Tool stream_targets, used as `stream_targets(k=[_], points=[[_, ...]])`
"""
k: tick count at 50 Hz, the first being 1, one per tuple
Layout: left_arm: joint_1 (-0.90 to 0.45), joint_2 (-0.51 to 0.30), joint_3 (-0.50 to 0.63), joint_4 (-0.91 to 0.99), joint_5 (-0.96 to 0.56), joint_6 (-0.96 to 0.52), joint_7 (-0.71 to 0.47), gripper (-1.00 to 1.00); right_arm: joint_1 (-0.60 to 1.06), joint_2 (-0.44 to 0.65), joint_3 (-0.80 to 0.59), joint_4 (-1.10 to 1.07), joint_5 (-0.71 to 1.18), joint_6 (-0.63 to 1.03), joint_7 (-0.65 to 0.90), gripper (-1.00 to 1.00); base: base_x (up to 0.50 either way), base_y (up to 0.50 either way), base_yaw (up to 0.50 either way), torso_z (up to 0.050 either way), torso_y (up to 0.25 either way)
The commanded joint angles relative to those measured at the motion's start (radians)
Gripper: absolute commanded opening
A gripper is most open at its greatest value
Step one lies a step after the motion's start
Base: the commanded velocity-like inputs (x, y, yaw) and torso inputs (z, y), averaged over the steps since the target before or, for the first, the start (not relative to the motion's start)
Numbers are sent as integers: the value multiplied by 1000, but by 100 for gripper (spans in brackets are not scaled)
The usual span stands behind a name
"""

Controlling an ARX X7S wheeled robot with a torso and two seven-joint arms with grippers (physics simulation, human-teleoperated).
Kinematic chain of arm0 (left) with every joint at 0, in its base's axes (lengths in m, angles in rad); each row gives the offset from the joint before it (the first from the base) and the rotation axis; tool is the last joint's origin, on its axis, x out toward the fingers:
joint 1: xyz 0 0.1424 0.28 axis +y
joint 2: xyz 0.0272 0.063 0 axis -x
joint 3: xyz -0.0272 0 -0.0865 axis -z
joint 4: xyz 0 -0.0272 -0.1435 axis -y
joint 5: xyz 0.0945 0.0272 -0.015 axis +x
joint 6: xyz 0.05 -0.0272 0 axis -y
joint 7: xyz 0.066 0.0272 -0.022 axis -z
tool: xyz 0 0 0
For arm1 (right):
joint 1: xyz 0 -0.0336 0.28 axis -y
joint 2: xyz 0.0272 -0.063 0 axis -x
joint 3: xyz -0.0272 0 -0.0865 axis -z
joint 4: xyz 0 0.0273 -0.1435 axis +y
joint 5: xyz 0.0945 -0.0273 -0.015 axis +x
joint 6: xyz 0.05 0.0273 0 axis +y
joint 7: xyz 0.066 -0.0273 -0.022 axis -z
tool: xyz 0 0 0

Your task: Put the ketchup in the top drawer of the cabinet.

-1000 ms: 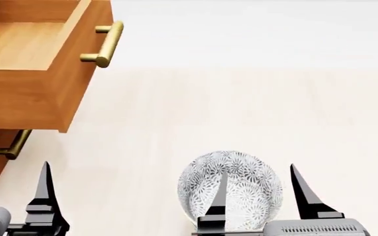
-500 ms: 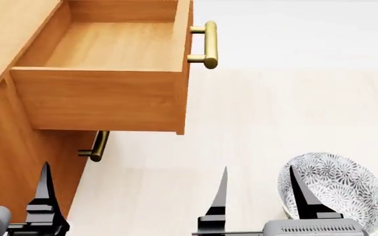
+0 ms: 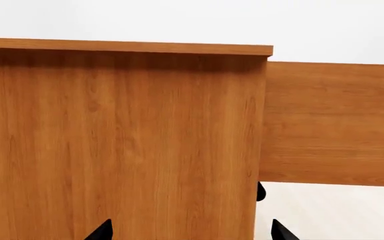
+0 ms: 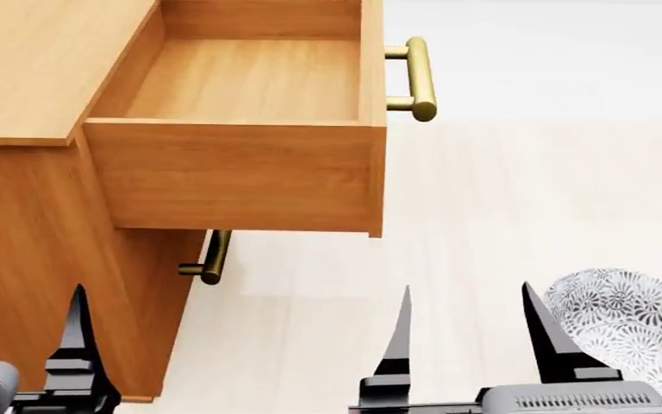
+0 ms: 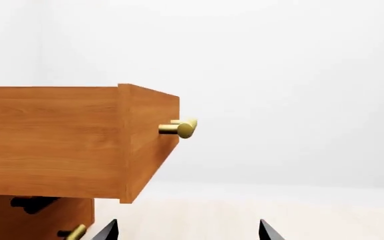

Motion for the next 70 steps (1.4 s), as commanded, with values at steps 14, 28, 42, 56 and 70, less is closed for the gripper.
stream_targets(k=[14, 28, 42, 56, 70], points=[[-7, -17, 28, -19, -1, 15, -36, 100, -21, 137, 204, -44, 92, 36, 5, 100, 0, 0, 0, 0, 0], [-12, -15, 47, -50, -8, 33, -40, 100, -53, 220, 524, 192, 131, -36, 50, 100, 0, 0, 0, 0, 0], [-15, -18, 60, -58, -8, 36, -50, 100, -106, 227, 574, 213, 179, -62, 4, 100, 0, 0, 0, 0, 0], [-12, -22, 68, -62, -9, 39, -60, 100, -308, 237, 564, 113, 256, -125, -180, 100, 0, 0, 0, 0, 0], [-16, -23, 80, -86, -5, 51, -67, 100, -482, 175, 605, 101, 265, -243, -263, 100, 0, 0, 0, 0, 0]])
